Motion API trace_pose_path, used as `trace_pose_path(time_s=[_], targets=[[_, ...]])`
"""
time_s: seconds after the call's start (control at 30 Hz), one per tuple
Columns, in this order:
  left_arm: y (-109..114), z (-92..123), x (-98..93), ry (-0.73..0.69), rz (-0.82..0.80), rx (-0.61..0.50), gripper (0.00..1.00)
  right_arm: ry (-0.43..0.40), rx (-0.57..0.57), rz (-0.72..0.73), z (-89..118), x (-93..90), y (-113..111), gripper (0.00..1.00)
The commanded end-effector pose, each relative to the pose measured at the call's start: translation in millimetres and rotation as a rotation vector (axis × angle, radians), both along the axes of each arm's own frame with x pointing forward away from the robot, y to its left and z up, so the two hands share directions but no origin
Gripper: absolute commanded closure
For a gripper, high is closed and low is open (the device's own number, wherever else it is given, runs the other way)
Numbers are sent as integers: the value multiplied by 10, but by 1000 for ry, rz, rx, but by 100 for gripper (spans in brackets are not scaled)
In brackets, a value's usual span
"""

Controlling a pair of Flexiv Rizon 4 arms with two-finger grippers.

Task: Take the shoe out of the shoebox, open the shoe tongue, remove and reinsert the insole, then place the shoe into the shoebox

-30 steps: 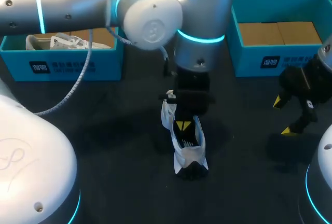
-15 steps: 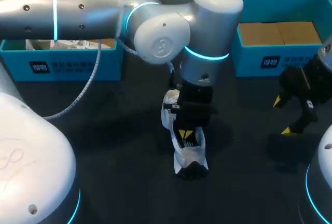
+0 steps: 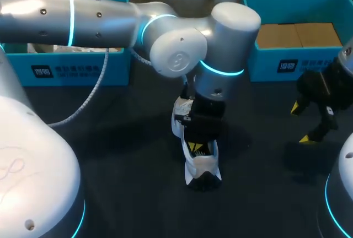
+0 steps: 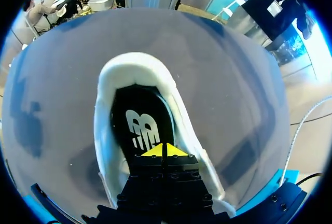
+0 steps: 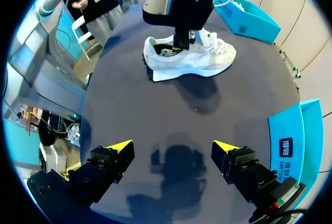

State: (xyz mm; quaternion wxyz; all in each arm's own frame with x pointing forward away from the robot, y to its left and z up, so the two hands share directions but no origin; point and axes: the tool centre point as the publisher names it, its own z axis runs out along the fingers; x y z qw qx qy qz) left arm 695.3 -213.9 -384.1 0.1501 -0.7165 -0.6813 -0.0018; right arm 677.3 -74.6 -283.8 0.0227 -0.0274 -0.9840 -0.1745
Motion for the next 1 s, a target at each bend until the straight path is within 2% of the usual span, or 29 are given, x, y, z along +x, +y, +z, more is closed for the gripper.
trace_pose_path(time_s=[0.03, 0.27, 0.43, 0.63, 0.87, 1.0], targets=[[1, -149, -40, -14, -3, 3, 100, -1, -2, 0, -11, -2, 3, 0], [32, -278, -72, -18, 12, -50, 100, -1, -2, 0, -11, -2, 3, 0], [68, -54, -50, -23, 21, -111, 100, -1, -2, 0, -11, -2, 3, 0], [89, 90, -69, -74, -29, -101, 100, -1, -2, 0, -11, -2, 3, 0], [101, -64, -98, -139, -71, -22, 100, -1, -2, 0, -11, -2, 3, 0], [122, -245, -97, -149, -62, -7, 100, -1, -2, 0, -11, -2, 3, 0]])
